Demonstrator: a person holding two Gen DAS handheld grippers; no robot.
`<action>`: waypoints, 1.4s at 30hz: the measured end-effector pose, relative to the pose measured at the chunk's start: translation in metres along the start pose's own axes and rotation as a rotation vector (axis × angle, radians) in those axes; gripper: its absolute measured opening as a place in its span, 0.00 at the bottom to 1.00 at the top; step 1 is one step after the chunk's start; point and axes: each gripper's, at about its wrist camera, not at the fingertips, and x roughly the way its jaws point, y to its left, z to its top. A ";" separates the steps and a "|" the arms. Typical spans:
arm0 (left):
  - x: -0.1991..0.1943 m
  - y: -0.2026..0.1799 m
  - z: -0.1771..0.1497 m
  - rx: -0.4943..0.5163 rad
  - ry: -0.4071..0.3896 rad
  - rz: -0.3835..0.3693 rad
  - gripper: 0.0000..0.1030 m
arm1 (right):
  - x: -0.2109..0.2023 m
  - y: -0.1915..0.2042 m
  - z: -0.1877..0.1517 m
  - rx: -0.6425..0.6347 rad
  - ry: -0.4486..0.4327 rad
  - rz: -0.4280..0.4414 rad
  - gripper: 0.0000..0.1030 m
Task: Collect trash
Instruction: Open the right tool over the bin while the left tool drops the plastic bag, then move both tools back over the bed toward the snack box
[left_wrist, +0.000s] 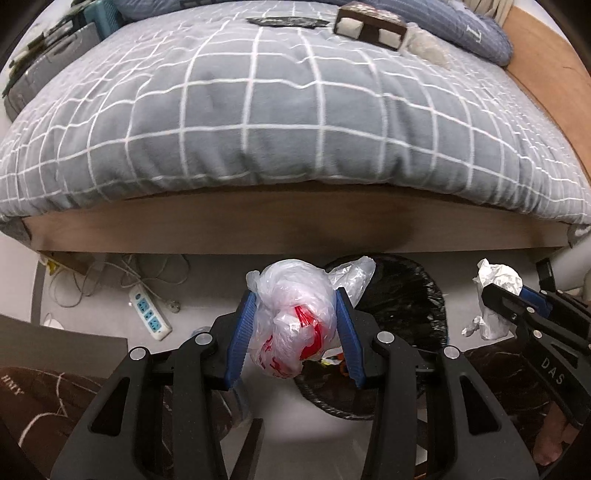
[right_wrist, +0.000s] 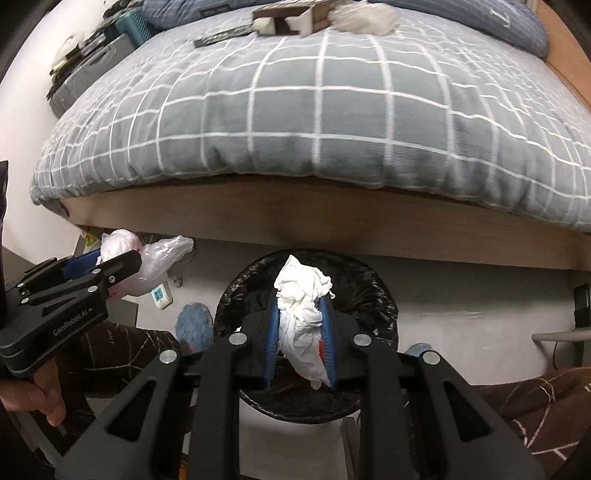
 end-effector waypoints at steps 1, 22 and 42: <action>0.002 0.003 -0.001 -0.003 0.003 0.004 0.42 | 0.002 0.003 0.001 -0.007 0.002 -0.003 0.20; 0.024 0.002 -0.001 -0.001 0.036 0.028 0.42 | 0.011 -0.013 0.000 0.004 -0.031 -0.100 0.88; 0.037 -0.071 -0.007 0.104 0.074 -0.023 0.42 | -0.004 -0.077 -0.002 0.152 -0.028 -0.202 0.93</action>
